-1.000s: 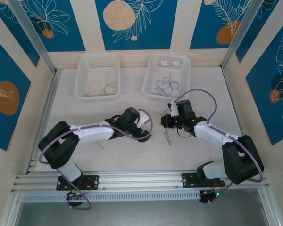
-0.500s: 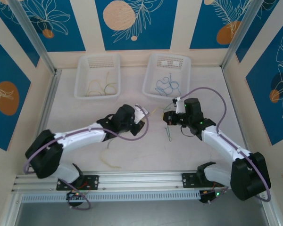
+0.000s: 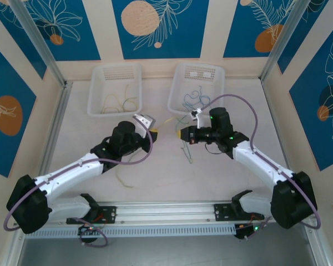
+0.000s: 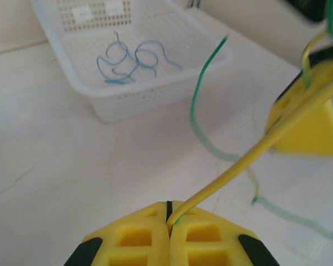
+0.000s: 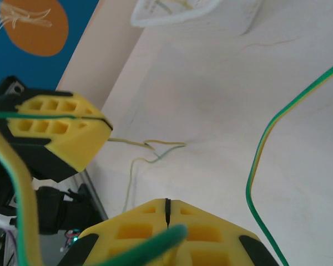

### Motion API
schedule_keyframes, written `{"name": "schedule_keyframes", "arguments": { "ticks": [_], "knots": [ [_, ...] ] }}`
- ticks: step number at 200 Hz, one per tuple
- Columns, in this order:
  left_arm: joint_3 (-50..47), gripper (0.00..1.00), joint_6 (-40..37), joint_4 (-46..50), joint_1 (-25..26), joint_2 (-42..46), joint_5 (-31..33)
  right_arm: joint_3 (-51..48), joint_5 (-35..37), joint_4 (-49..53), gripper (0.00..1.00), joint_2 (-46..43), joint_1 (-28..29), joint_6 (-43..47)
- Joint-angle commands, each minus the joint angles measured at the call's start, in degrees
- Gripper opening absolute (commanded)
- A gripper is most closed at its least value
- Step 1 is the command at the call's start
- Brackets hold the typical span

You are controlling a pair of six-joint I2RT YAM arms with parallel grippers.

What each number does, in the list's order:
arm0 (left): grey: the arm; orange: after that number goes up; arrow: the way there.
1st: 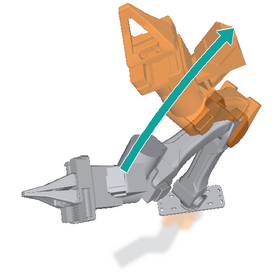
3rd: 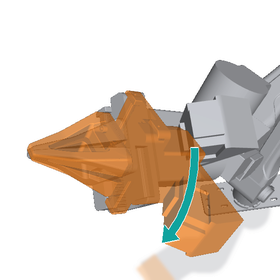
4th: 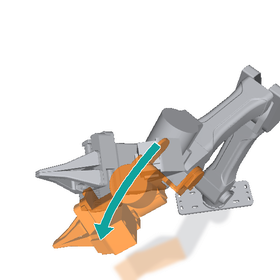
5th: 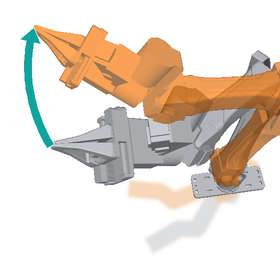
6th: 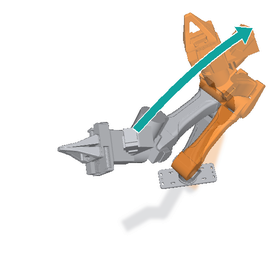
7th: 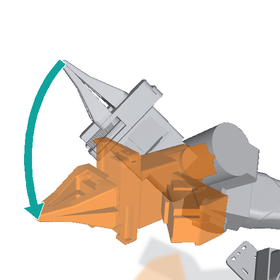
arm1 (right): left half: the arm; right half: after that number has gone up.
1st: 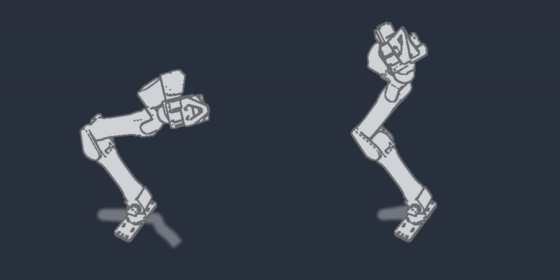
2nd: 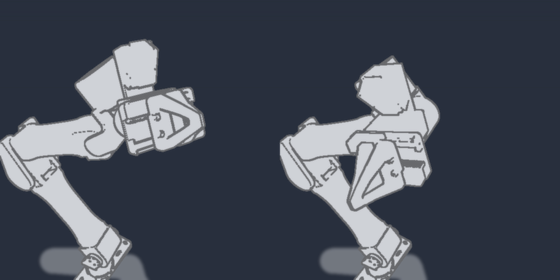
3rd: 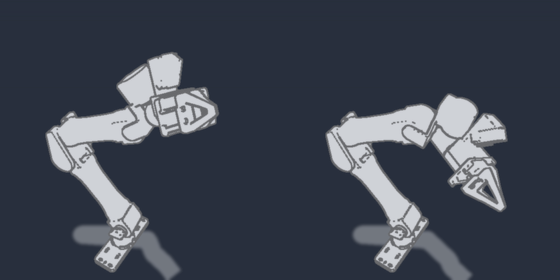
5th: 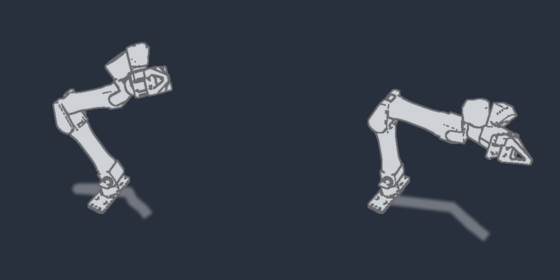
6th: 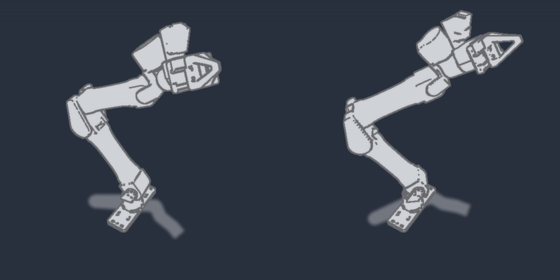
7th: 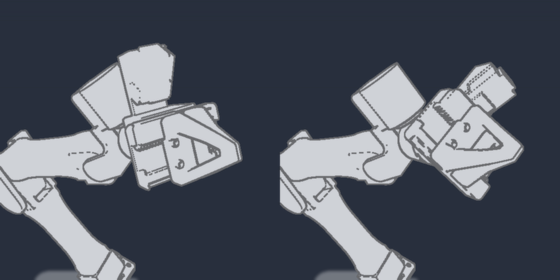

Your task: Untangle the cables

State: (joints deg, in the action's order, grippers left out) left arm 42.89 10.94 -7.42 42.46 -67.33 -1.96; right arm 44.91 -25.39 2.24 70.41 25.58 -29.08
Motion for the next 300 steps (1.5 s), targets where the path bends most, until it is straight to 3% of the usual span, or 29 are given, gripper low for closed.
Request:
{"name": "schedule_keyframes", "arguments": {
  "ticks": [1,21,49,71,108,172,260,286,300],
  "knots": [
    [3.47,0.0,5.43,-10.14,-0.59,-0.83,-3.21,1.02,-2.41,-7.1,0.0,3.25,2.09,-3.06],
    [5.07,0.0,7.61,-13.69,-0.58,-1.96,-5.33,2.7,-2.58,-11.33,0.0,6.67,2.62,-6.15],
    [10.96,0.0,6.95,-8.23,-0.81,-2.49,-5.24,8.26,-3.47,-10.57,0.0,10.63,4.49,-5.62],
    [10.78,0.0,9.78,-12.37,-1.92,-1.96,-6.61,11.34,-2.43,-9.37,0.0,13.23,6.57,-3.38],
    [9.67,0.0,13.19,-16.79,-3.57,-0.36,-5.16,8.91,-1.6,-15.09,0.0,17.31,7.35,-5.85],
    [9.5,0.0,14.99,-20.75,-4.4,-0.16,-4.84,9.26,1.93,-13.4,0.0,25.11,10.96,-1.6],
    [8.29,0.0,12.16,-16.85,-5.87,0.95,-2.51,9.68,2.57,-11.54,0.0,23.58,12.39,0.55],
    [6.62,0.0,10.81,-12.28,-6.51,3.38,-1.13,9.94,2.57,-7.56,0.32,19.77,11.69,2.63],
    [6.41,0.0,10.47,-8.01,-7.13,4.47,-1.06,9.56,3.04,-5.93,0.45,17.31,11.68,4.5]
  ]
}}
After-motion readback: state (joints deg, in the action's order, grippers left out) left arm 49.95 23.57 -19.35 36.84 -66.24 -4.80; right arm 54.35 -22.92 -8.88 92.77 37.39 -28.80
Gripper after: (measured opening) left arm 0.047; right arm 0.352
